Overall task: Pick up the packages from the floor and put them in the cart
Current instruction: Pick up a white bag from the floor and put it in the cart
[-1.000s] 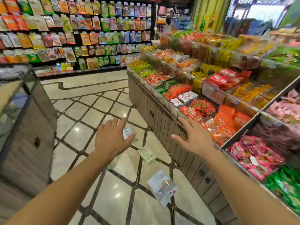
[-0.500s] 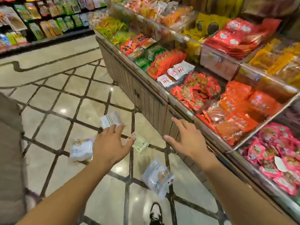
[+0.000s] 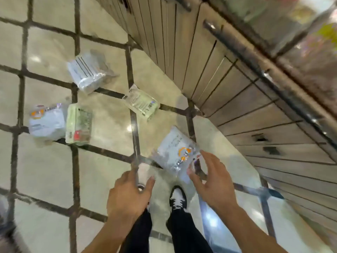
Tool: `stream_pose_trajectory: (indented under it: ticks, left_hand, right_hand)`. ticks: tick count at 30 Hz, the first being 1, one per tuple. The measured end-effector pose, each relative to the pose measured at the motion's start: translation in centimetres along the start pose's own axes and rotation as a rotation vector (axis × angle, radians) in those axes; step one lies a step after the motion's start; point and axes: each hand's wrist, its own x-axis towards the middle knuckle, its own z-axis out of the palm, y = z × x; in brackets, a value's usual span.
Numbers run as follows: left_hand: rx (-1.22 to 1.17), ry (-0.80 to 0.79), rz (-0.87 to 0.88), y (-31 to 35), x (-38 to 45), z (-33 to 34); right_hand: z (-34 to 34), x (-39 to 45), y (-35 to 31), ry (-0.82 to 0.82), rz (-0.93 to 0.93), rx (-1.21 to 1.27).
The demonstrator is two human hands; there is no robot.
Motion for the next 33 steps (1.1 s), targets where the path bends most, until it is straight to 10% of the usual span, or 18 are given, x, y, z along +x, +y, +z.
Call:
stream_pose_trajectory:
  ticks: [12,23,33]
  left_hand:
    - [-0.428,-0.040,-0.088,-5.1,16.4,23.6]
    - [-0.800,-0.316,-0.609,-1.9,25.3,26.4]
    - [-1.051,-0.244,-0.557,0.1,28.9,28.3]
  right_hand:
    - [23.7,7.4,9.6,0.004,0.032,0.009]
    - [23.8,24.9,13.4,-0.035,0.134,-0.211]
    - [23.6,29.0,15.1,-0.408,0.197,-0.103]
